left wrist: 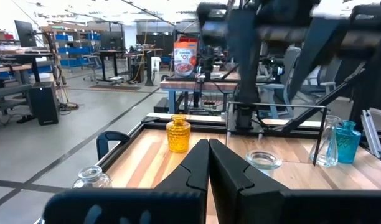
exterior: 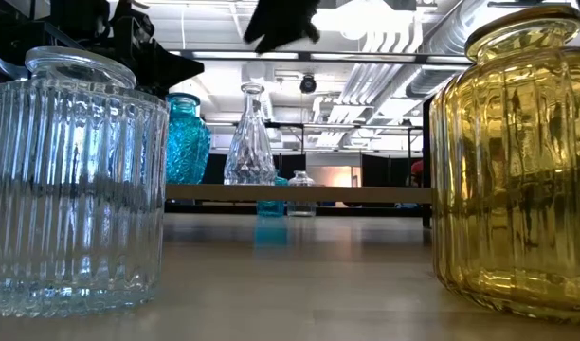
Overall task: Sort vases onto shelf
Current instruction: Put the top right transparent vase on the shelf, then put the bottom left yellow vase on the shelf
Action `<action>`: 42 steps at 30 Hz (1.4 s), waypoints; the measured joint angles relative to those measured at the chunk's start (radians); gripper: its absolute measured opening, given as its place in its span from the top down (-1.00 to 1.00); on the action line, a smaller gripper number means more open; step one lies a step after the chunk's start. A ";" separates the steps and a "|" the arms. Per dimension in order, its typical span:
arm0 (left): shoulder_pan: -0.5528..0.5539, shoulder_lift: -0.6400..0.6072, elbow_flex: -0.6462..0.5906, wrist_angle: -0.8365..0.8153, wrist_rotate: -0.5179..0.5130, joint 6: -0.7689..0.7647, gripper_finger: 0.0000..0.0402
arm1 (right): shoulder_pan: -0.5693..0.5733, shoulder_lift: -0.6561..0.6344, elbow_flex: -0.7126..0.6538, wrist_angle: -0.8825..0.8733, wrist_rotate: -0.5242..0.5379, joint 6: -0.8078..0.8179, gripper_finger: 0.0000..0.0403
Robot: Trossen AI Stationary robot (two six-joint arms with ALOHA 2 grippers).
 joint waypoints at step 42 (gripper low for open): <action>-0.108 -0.303 0.211 -0.657 -0.003 0.061 1.00 | 0.363 -0.737 -0.932 0.389 0.427 0.071 1.00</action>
